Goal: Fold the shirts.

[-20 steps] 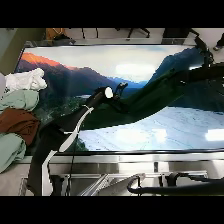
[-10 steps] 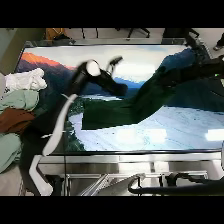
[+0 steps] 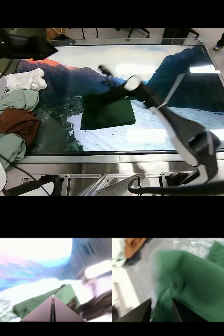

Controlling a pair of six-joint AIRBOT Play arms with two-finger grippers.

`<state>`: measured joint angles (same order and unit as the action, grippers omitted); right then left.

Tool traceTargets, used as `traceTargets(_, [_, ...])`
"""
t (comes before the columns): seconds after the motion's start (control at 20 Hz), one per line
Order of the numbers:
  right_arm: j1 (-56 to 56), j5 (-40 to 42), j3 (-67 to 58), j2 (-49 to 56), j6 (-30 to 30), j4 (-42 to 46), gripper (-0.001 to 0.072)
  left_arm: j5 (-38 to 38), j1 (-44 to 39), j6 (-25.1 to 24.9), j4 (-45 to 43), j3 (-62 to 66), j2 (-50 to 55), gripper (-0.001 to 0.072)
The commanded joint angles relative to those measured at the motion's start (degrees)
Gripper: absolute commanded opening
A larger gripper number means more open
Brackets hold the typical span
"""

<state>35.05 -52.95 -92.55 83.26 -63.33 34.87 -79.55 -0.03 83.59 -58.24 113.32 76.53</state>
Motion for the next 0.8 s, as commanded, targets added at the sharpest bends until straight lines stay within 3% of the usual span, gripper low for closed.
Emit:
traceTargets(0.0, [8.5,16.0,-0.4,9.5,3.8,0.2,0.0304,0.7,6.6,-2.4,0.0,-6.3,-7.0,0.0018])
traceTargets(0.15, [1.5,6.6,-0.5,5.7,2.9,0.3,0.0306,0.7,8.5,-4.3,0.0,-10.0,-9.4,0.0018])
traceTargets(0.2, [-1.9,4.1,-0.5,3.7,1.6,0.3,0.0370,0.7,9.0,-4.3,0.0,-10.6,-9.7,0.0018])
traceTargets(0.25, [-5.8,1.8,-0.5,1.7,0.1,1.0,0.0515,0.7,9.5,-4.3,0.0,-11.0,-9.9,0.0018])
traceTargets(0.4, [-18.1,-6.5,-0.5,-2.2,-4.0,6.4,0.0530,0.1,9.6,-4.3,0.0,-11.0,-9.8,0.0018])
traceTargets(0.45, [-22.6,-10.5,-0.4,-2.6,-6.1,8.6,0.0566,-0.1,9.6,-4.3,0.0,-11.0,-9.8,0.0018])
traceTargets(0.5, [-26.5,-14.3,-0.3,-2.5,-7.3,9.8,0.0678,-0.3,9.6,-4.2,0.0,-11.0,-9.8,0.0018])
traceTargets(0.65, [-33.5,-23.3,1.4,-0.7,-7.0,12.4,0.0685,-1.6,9.6,-4.2,0.0,-11.0,-9.8,0.0018])
traceTargets(0.75, [-34.0,-25.1,2.5,1.7,-5.5,13.4,0.0685,-2.1,9.6,-4.0,0.0,-11.0,-9.8,0.0018])
